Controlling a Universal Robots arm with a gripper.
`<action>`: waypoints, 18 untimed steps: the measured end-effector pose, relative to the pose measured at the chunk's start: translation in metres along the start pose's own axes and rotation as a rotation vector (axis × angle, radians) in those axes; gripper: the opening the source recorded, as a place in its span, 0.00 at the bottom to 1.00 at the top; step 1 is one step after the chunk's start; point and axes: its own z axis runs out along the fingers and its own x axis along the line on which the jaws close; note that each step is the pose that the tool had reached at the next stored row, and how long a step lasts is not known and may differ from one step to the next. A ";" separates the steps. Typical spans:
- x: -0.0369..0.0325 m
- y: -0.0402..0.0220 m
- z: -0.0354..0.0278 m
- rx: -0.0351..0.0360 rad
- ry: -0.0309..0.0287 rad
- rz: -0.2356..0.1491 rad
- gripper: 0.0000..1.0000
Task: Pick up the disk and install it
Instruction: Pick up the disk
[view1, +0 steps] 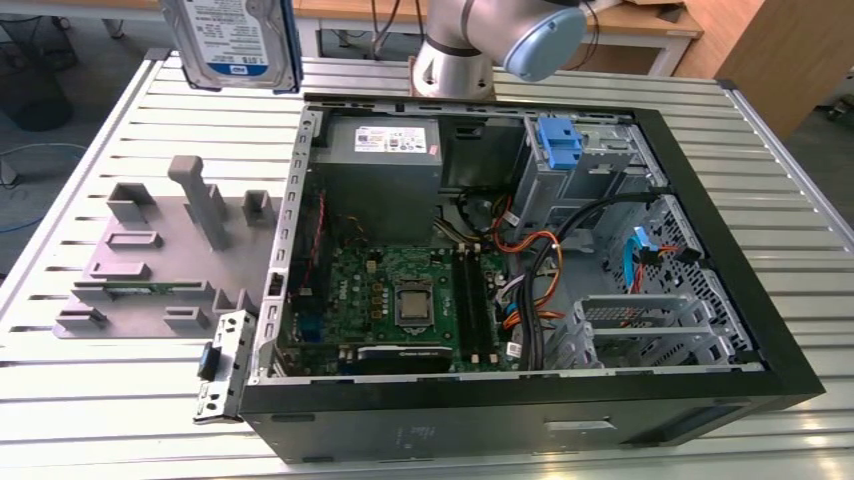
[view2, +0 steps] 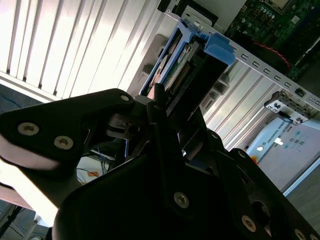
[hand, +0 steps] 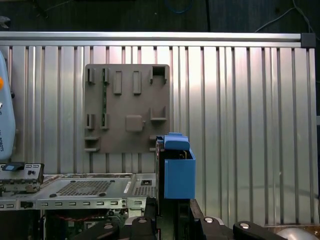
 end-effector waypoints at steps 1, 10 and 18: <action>0.0000 -0.0010 0.0000 0.0000 0.0000 0.000 0.35; -0.0004 -0.0128 -0.0001 0.0000 0.0000 0.000 0.35; -0.0006 -0.0258 -0.0002 0.0000 0.0000 0.000 0.35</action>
